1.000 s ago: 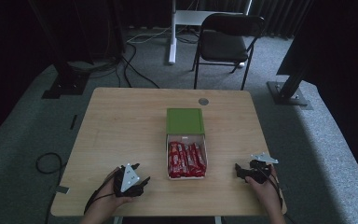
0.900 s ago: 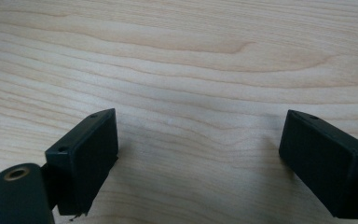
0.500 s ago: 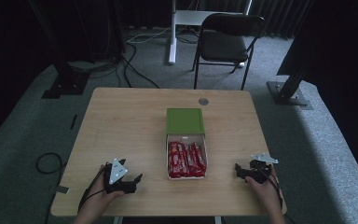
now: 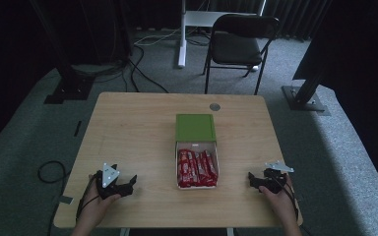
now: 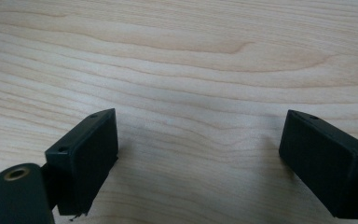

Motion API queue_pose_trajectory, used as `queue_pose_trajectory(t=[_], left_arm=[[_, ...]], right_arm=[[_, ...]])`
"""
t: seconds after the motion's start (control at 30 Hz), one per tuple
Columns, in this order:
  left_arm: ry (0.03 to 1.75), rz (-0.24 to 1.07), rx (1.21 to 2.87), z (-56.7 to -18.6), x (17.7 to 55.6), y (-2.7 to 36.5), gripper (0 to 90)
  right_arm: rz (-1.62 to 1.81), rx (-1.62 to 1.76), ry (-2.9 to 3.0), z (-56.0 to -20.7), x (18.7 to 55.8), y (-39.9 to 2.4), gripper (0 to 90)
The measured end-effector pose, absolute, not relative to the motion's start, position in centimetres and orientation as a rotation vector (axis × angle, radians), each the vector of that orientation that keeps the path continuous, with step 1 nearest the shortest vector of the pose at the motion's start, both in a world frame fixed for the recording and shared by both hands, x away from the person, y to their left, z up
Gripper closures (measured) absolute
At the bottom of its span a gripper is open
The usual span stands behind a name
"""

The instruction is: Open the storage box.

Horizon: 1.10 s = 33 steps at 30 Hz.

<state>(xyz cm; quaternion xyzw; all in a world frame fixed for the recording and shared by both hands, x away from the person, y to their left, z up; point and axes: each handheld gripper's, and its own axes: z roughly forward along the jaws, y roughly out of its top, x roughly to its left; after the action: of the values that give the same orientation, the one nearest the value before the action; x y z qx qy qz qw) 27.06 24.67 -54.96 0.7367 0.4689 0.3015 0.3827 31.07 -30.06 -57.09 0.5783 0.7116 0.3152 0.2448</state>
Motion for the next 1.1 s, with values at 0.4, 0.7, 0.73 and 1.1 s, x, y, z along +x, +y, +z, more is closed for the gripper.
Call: queue_pose_trajectory(t=[0.4,0.7,0.73,1.1], left_arm=[[1.375,0.775,1.866,-55.7,27.3,27.4,10.2],[1.509,0.749,1.839,-56.1,27.6,29.1,10.3],[1.522,0.742,1.831,-56.1,27.6,29.2,10.3],[1.577,0.677,1.893,-56.4,28.1,29.3,10.2]], right_arm=[[0.860,1.579,1.943,-57.1,31.1,-30.1,11.3],[0.859,1.579,1.943,-57.1,31.1,-30.1,11.2],[0.859,1.579,1.943,-57.1,31.1,-30.1,11.2],[0.860,1.579,1.943,-57.1,31.1,-30.1,11.1]])
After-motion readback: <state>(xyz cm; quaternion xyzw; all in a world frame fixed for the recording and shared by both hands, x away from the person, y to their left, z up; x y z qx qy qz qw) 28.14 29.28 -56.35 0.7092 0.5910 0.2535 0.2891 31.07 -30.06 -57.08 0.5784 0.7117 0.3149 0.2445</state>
